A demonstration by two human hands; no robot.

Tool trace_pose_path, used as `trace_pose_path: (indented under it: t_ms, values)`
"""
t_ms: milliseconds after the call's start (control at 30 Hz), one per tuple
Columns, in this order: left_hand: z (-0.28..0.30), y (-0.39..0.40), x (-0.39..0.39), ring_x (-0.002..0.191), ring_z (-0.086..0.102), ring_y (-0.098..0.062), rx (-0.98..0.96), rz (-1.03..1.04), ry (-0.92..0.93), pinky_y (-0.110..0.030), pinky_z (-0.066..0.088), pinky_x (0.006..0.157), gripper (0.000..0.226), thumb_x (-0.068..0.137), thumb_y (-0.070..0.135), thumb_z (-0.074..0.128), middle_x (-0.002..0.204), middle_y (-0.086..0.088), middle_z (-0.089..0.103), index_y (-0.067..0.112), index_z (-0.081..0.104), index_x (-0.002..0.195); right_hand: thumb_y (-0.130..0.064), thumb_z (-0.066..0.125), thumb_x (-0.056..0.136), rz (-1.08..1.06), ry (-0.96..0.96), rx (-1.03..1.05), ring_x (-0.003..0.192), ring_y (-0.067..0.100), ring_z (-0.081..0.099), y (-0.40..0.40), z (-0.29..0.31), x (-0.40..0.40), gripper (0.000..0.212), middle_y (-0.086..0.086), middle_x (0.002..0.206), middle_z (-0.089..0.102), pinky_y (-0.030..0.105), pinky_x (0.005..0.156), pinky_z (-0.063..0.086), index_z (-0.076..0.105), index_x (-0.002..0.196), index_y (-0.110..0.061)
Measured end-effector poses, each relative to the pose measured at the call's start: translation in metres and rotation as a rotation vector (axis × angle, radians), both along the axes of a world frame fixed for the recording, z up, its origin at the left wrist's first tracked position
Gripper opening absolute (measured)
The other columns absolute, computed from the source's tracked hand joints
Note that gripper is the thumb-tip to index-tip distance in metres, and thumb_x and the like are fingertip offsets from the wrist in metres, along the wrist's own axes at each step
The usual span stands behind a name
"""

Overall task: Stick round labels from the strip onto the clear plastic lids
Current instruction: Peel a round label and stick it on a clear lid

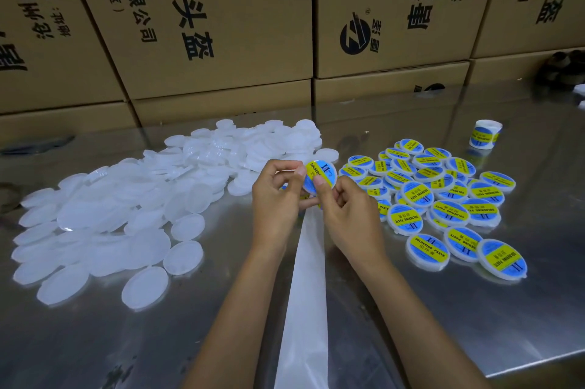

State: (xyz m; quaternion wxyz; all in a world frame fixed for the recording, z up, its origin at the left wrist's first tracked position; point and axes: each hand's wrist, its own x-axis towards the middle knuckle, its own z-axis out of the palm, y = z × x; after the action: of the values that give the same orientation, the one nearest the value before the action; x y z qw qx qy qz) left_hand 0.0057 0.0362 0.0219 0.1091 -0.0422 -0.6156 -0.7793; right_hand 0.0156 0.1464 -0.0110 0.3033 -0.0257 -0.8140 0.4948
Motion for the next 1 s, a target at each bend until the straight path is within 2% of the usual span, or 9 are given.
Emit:
trace_pose_path:
  t_ms: [133, 200, 267, 333, 500, 633, 733, 833, 1000]
  values:
    - [0.004, -0.005, 0.001, 0.092, 0.073, -0.026, -0.038, -0.162, 0.029, -0.028, 0.061, 0.070, 0.023, 0.098, 0.000, 0.059, 0.102, -0.031, 0.064, 0.012, 0.064, 0.117, -0.044, 0.048, 0.101, -0.020, 0.031, -0.024, 0.052, 0.013, 0.037, 0.004, 0.001, -0.001, 0.047, -0.008, 0.050, 0.042, 0.035, 0.053, 0.032, 0.034, 0.061, -0.024]
    - [0.005, -0.008, 0.001, 0.098, 0.072, -0.027, -0.074, -0.246, 0.023, -0.028, 0.061, 0.075, 0.035, 0.096, -0.002, 0.061, 0.103, -0.029, 0.064, 0.014, 0.063, 0.127, -0.039, 0.045, 0.103, -0.050, 0.037, -0.031, 0.052, 0.013, 0.038, 0.008, 0.001, -0.002, 0.043, -0.008, 0.050, 0.043, 0.034, 0.053, 0.028, 0.038, 0.063, -0.024]
    - [0.005, -0.009, 0.002, 0.095, 0.073, -0.025, -0.103, -0.308, 0.002, -0.030, 0.061, 0.080, 0.047, 0.093, -0.005, 0.064, 0.105, -0.026, 0.067, 0.013, 0.059, 0.136, -0.036, 0.044, 0.104, -0.066, 0.037, -0.027, 0.052, 0.012, 0.040, 0.011, 0.001, -0.003, 0.037, -0.006, 0.050, 0.042, 0.033, 0.054, 0.027, 0.046, 0.069, -0.022]
    - [0.005, -0.010, 0.002, 0.092, 0.074, -0.025, -0.109, -0.331, -0.007, -0.032, 0.062, 0.081, 0.051, 0.090, -0.008, 0.067, 0.105, -0.022, 0.068, 0.014, 0.060, 0.135, -0.035, 0.043, 0.104, -0.064, 0.035, -0.022, 0.053, 0.012, 0.042, 0.011, 0.001, -0.003, 0.035, -0.006, 0.052, 0.043, 0.032, 0.054, 0.027, 0.048, 0.072, -0.021]
    - [0.004, -0.012, 0.000, 0.078, 0.077, -0.026, -0.073, -0.212, -0.007, -0.025, 0.060, 0.067, 0.038, 0.083, -0.004, 0.077, 0.084, -0.003, 0.072, 0.016, 0.074, 0.115, -0.043, 0.041, 0.103, 0.014, 0.038, -0.071, 0.055, 0.010, 0.041, 0.009, 0.002, -0.001, 0.039, -0.012, 0.055, 0.047, 0.030, 0.054, 0.029, 0.039, 0.067, -0.028]
    - [0.003, -0.014, -0.002, 0.075, 0.076, -0.025, -0.013, -0.133, -0.007, -0.028, 0.061, 0.066, 0.031, 0.083, 0.000, 0.078, 0.084, -0.008, 0.066, 0.022, 0.079, 0.106, -0.072, 0.048, 0.086, 0.073, -0.022, -0.004, 0.056, 0.008, 0.046, 0.004, 0.001, 0.000, 0.048, -0.017, 0.058, 0.049, 0.027, 0.053, 0.032, 0.035, 0.066, -0.030]
    - [0.001, -0.012, -0.002, 0.072, 0.075, -0.022, -0.007, -0.115, 0.011, -0.029, 0.061, 0.062, 0.023, 0.088, 0.003, 0.074, 0.080, -0.004, 0.072, 0.022, 0.080, 0.098, -0.082, 0.045, 0.080, 0.013, -0.004, 0.075, 0.056, 0.011, 0.045, 0.004, 0.000, 0.000, 0.058, -0.014, 0.058, 0.049, 0.028, 0.050, 0.032, 0.034, 0.063, -0.027]
    - [0.001, -0.008, -0.001, 0.076, 0.076, -0.025, -0.036, -0.092, 0.034, -0.031, 0.062, 0.059, 0.012, 0.092, 0.013, 0.073, 0.092, -0.002, 0.077, 0.021, 0.081, 0.092, -0.075, 0.044, 0.085, -0.041, 0.027, 0.134, 0.054, 0.015, 0.038, 0.006, 0.000, 0.000, 0.062, -0.006, 0.053, 0.042, 0.030, 0.047, 0.029, 0.027, 0.058, -0.021]
    - [-0.001, -0.007, -0.003, 0.076, 0.075, -0.022, -0.060, -0.127, 0.027, -0.033, 0.062, 0.062, 0.011, 0.096, 0.013, 0.067, 0.093, -0.009, 0.074, 0.015, 0.078, 0.096, -0.059, 0.041, 0.097, -0.061, 0.010, 0.154, 0.051, 0.015, 0.038, 0.005, -0.002, 0.000, 0.055, -0.002, 0.048, 0.039, 0.031, 0.049, 0.031, 0.030, 0.058, -0.022]
